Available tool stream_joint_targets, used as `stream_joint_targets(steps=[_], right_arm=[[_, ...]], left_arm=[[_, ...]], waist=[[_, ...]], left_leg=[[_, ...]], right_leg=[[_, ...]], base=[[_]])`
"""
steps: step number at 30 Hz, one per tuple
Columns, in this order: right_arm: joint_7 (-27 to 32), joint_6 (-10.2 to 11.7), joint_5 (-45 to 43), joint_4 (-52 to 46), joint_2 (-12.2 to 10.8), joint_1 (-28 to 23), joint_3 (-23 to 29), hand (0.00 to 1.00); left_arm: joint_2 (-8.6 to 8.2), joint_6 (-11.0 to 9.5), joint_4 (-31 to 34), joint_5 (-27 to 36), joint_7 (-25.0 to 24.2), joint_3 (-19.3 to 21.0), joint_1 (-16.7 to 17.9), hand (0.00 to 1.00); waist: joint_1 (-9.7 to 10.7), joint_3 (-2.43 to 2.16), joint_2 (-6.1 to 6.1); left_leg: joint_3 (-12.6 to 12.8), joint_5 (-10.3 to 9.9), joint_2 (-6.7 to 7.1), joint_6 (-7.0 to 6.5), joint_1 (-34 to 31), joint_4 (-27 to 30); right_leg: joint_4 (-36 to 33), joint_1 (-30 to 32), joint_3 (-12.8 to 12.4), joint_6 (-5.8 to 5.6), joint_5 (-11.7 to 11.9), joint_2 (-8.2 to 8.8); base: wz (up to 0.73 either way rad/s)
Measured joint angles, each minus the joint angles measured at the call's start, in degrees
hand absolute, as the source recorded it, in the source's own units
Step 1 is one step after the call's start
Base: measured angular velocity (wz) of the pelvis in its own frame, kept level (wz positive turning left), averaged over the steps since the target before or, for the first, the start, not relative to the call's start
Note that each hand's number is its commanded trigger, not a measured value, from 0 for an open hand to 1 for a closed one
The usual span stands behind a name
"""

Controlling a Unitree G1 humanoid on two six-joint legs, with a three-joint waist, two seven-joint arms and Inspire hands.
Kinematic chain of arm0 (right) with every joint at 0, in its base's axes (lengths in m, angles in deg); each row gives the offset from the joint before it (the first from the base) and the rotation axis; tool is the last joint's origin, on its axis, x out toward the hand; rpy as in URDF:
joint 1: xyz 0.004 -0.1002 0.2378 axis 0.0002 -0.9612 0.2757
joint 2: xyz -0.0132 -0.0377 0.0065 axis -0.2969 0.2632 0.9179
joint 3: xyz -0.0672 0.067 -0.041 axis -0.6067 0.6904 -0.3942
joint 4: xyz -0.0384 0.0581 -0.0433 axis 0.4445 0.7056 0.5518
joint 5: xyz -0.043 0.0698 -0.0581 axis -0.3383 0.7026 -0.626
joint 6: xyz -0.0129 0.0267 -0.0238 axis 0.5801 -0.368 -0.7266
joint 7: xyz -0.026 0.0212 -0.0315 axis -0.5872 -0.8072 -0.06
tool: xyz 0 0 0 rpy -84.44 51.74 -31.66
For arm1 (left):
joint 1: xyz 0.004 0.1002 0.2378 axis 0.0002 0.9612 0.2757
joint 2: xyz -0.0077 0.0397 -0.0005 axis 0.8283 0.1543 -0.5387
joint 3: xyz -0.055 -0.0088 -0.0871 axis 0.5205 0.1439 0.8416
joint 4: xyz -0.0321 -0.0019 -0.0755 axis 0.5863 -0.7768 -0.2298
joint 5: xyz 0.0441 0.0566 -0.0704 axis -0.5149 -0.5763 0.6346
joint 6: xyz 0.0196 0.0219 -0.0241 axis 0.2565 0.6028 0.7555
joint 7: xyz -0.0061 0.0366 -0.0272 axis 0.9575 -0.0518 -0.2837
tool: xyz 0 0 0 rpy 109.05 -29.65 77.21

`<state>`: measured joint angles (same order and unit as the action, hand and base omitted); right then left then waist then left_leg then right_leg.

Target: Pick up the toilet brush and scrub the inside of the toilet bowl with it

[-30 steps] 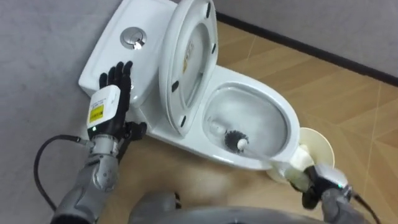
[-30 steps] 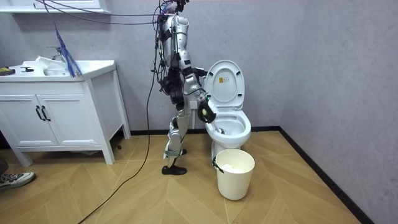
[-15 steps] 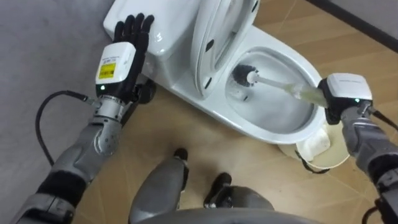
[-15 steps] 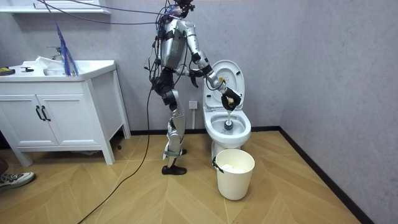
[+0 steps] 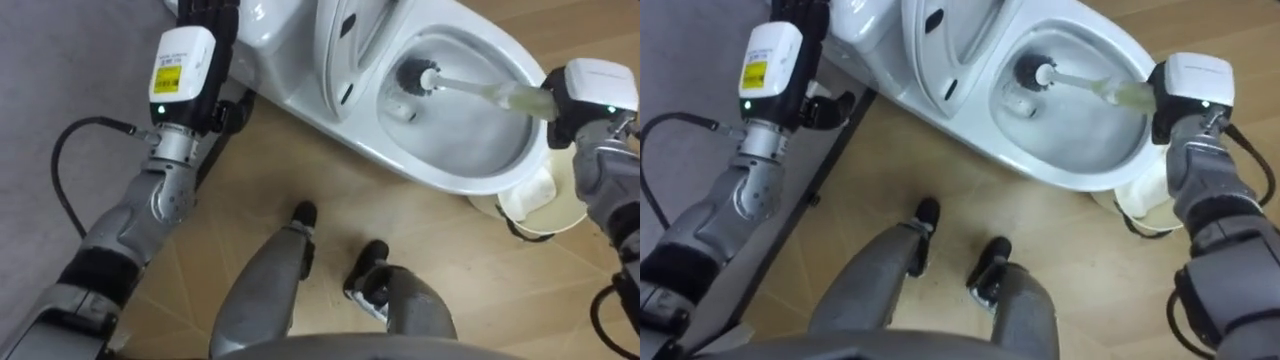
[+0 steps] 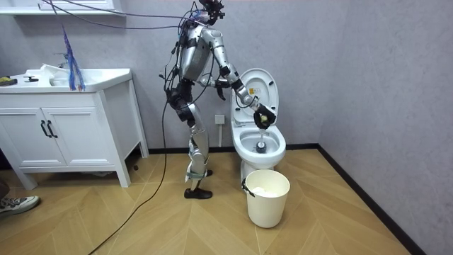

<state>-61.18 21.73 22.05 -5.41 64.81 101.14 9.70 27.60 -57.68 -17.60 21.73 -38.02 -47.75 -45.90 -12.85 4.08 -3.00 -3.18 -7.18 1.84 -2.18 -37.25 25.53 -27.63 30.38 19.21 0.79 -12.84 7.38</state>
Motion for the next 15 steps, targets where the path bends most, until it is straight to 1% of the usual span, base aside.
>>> stream_joint_targets(steps=[1,2,4,5,6,7,8,9,10,11,12,13,14,15], right_arm=[[-0.04,-0.14,-0.82,-0.61,-0.01,-0.22,-0.49,1.0],[-0.5,-0.84,-2.7,-2.02,0.0,-0.69,-1.79,1.0],[-1.03,-1.7,-6.66,-5.07,0.01,-2.84,-3.46,1.0],[-1.08,-2.54,-8.81,-6.93,-0.27,-4.69,-4.25,1.0],[-1.0,-3.59,-10.9,-8.14,-0.69,-6.19,-4.07,1.0],[-0.88,-4.05,-11.7,-8.6,-0.75,-6.72,-3.88,1.0],[-0.43,-5.05,-12.31,-9.15,-0.79,-8.16,-3.83,1.0],[-0.5,-6.12,-12.4,-10.77,-0.81,-9.65,-3.78,1.0],[-0.37,-6.47,-12.41,-11.56,-0.82,-10.3,-3.78,1.0],[0.03,-7.19,-12.36,-12.0,-1.0,-11.32,-3.78,1.0],[0.25,-7.52,-12.31,-11.97,-1.67,-11.99,-3.78,1.0],[0.43,-7.51,-12.31,-11.97,-1.94,-12.2,-3.79,1.0],[0.78,-7.52,-12.32,-11.91,-2.31,-12.41,-3.79,1.0],[1.24,-7.46,-11.91,-11.22,-2.31,-12.33,-3.93,1.0]], left_arm=[[0.02,0.13,-0.05,0.07,-0.03,-0.13,0.05,0.0],[0.11,0.42,-0.27,0.2,-0.03,-0.44,0.02,0.0],[0.11,0.41,-0.66,0.04,0.25,-0.67,0.03,0.0],[0.02,0.41,-1.08,0.02,0.86,-1.01,0.04,0.0],[-0.22,0.41,-1.2,-0.05,1.24,-1.02,0.23,0.0],[-0.26,0.41,-1.24,-0.03,1.37,-1.0,0.51,0.0],[-0.34,0.53,-1.26,-0.03,1.75,-1.17,1.03,0.0],[-0.41,1.18,-1.21,0.05,2.26,-2.11,1.46,0.0],[-0.59,1.49,-1.3,0.07,2.45,-2.18,1.66,0.0],[-0.96,1.78,-2.11,0.7,2.68,-2.63,1.86,0.0],[-0.91,2.04,-2.51,1.22,3.0,-3.09,2.34,0.0],[-0.95,2.21,-2.88,1.22,3.23,-3.16,2.55,0.0],[-0.96,2.36,-3.3,1.27,3.56,-3.18,3.01,0.0],[-0.95,2.55,-4.17,1.58,3.84,-3.3,3.05,0.0]], waist=[[0.07,-0.02,0.22],[-0.03,0.01,0.53],[-0.22,-0.08,0.74],[-0.27,-0.1,0.96],[-0.23,-0.23,1.48],[-0.21,-0.28,1.74],[0.05,-0.54,2.36],[0.21,-0.92,2.98],[0.21,-1.12,3.29],[0.38,-1.48,3.87],[0.81,-1.68,4.26],[1.03,-1.77,4.4],[1.45,-1.96,4.75],[1.59,-1.98,4.8]], left_leg=[[-0.03,0.03,0.02,0.03,0.0,-0.05],[0.08,0.11,0.05,0.05,0.01,-0.21],[0.15,0.2,0.13,0.1,0.15,-0.47],[0.07,0.23,0.17,0.13,0.44,-0.48],[0.04,0.22,0.15,0.13,0.5,-0.52],[0.05,0.22,0.16,0.13,0.51,-0.63],[0.11,0.22,0.29,0.13,0.57,-0.86],[0.12,0.23,0.75,0.13,0.74,-1.13],[0.13,0.23,0.79,0.12,0.96,-1.37],[0.06,0.23,0.79,0.12,1.61,-1.71],[0.02,0.24,0.81,0.13,2.39,-2.03],[0.03,0.24,0.81,0.13,2.69,-2.15],[0.03,0.24,0.74,0.14,3.1,-2.2],[0.19,0.24,0.74,0.14,3.47,-2.23]], right_leg=[[0.01,0.0,0.0,0.02,-0.01,0.02],[0.04,0.09,-0.14,0.2,-0.12,0.07],[0.05,0.11,-0.17,0.36,-0.26,0.16],[0.28,-0.15,-0.12,0.36,-0.31,0.1],[0.96,-0.47,-0.1,0.36,-0.29,-0.46],[1.0,-0.46,-0.12,0.36,-0.29,-0.44],[1.12,-0.49,-0.08,0.35,-0.29,-0.42],[1.2,-0.62,-0.14,0.2,-0.38,-0.44],[1.27,-0.76,-0.15,0.13,-0.42,-0.43],[1.96,-1.56,-0.14,0.12,-0.43,-0.54],[2.22,-2.42,-0.01,0.08,-0.45,-0.54],[2.36,-2.76,-0.01,0.07,-0.46,-0.57],[3.03,-3.44,0.03,0.07,-0.47,-0.78],[2.96,-3.69,-0.07,0.07,-0.47,-0.74]], base=[[0.0],[0.0],[0.0],[0.05],[0.03],[0.0],[0.0],[0.04],[0.05],[0.06],[0.05],[0.05],[0.0],[0.0]])
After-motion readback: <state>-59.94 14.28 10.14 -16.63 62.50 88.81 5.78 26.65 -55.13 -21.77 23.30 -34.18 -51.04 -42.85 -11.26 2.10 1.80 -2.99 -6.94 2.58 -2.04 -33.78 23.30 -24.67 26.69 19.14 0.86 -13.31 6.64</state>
